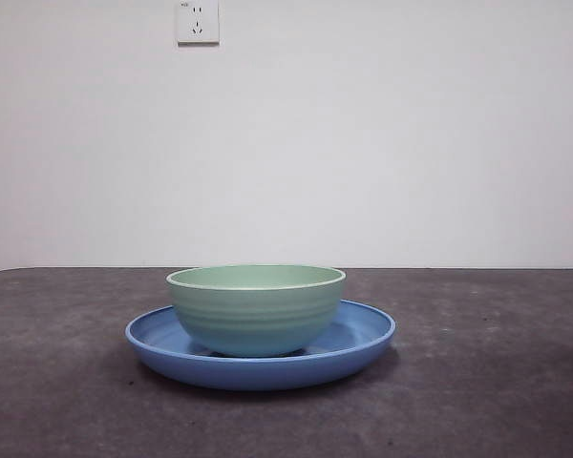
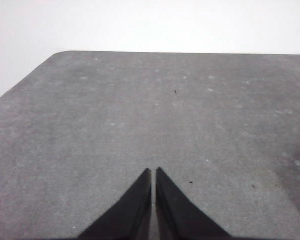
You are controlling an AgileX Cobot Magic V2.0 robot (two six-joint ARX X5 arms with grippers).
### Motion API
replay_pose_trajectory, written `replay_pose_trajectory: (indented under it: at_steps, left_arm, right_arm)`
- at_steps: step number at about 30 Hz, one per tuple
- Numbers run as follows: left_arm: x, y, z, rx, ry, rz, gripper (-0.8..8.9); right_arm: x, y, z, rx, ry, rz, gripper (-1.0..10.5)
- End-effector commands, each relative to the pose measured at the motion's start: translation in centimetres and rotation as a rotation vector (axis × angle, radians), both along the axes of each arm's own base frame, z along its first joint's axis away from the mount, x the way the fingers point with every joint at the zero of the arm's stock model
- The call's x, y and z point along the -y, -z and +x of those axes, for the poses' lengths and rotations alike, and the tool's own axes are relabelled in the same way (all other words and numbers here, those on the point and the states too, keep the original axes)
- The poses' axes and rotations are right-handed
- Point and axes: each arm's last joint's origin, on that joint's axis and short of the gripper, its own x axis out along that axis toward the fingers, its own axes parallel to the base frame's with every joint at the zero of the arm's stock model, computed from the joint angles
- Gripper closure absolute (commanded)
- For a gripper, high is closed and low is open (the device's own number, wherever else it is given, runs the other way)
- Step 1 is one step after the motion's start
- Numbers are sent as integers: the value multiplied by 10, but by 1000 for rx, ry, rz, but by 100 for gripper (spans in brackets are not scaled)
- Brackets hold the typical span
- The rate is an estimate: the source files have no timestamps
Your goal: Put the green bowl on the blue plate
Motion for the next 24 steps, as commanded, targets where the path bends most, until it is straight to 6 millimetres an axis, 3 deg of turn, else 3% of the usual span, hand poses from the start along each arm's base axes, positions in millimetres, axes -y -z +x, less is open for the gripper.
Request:
replay_pose_trajectory:
  at_steps: [1, 24]
  left_arm:
    - [0, 7, 1, -25, -5, -1, 798]
    - [0, 7, 1, -25, -5, -1, 798]
  right_arm:
    - [0, 3, 0, -14, 7, -11, 935]
    - [2, 0, 0, 14, 50, -18, 935]
